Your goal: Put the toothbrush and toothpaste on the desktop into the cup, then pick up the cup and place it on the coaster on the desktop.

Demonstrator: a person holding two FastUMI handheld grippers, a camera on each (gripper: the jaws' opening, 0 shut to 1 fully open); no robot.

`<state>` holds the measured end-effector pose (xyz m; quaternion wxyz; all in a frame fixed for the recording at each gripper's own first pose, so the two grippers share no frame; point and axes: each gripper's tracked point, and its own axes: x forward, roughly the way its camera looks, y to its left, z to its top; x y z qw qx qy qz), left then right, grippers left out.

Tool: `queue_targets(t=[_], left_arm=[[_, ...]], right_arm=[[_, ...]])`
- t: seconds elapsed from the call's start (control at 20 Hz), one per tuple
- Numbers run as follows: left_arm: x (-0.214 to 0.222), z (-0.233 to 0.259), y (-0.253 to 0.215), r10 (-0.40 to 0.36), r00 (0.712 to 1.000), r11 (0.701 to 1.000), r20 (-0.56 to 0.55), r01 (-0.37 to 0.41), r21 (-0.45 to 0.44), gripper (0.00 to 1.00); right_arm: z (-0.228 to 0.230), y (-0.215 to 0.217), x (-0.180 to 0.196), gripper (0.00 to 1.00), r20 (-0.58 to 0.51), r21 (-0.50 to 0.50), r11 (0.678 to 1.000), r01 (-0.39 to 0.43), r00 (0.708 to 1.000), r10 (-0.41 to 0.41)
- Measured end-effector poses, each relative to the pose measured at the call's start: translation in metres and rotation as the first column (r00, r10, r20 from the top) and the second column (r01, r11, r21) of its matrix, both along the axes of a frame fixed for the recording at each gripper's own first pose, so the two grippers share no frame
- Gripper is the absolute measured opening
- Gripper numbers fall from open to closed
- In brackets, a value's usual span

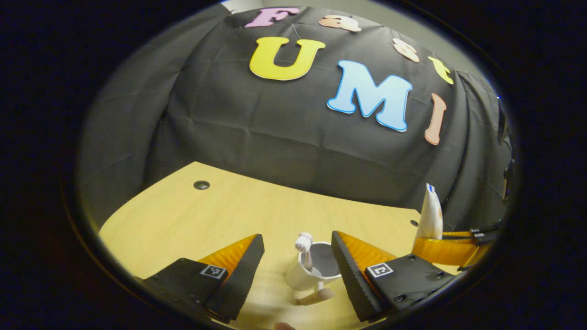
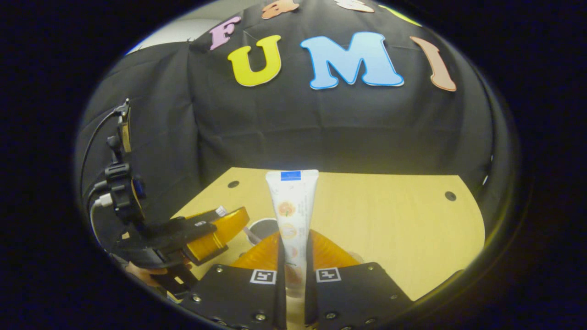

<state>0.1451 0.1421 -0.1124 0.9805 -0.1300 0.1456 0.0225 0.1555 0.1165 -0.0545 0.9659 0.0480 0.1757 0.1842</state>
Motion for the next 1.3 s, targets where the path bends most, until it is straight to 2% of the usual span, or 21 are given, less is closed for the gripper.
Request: queue_targets(t=[0.35,0.6,1.0,1.2,1.25,1.3], left_arm=[[-0.043,0.006,0.02,0.036,0.999,0.999,-0.019,-0.037,-0.039,0.95],[-0.066,-0.005,0.034,0.059,0.997,0.997,-0.051,-0.062,-0.053,0.95],[-0.086,-0.015,0.059,0.106,0.991,0.992,-0.08,-0.111,-0.062,0.95],[-0.083,-0.019,0.06,0.096,0.991,0.993,-0.088,-0.101,-0.056,0.95],[-0.082,-0.018,0.058,0.09,0.992,0.994,-0.088,-0.095,-0.058,1.0],[-0.08,-0.018,0.056,0.084,0.992,0.994,-0.09,-0.089,-0.059,0.96]], right_arm=[[0.017,0.042,0.044,0.16,0.072,0.07,0.996,-0.047,0.997,0.041],[0.018,0.066,0.07,0.17,0.114,0.059,0.996,-0.064,0.992,0.057],[-0.026,0.094,0.088,0.16,0.072,-0.052,0.995,-0.09,0.993,0.093],[-0.038,0.095,0.082,0.24,0.057,-0.124,0.987,-0.101,0.992,0.108],[-0.038,0.093,0.08,0.24,0.059,-0.138,0.985,-0.101,0.992,0.11],[-0.038,0.091,0.078,0.25,0.055,-0.148,0.983,-0.104,0.992,0.113]])
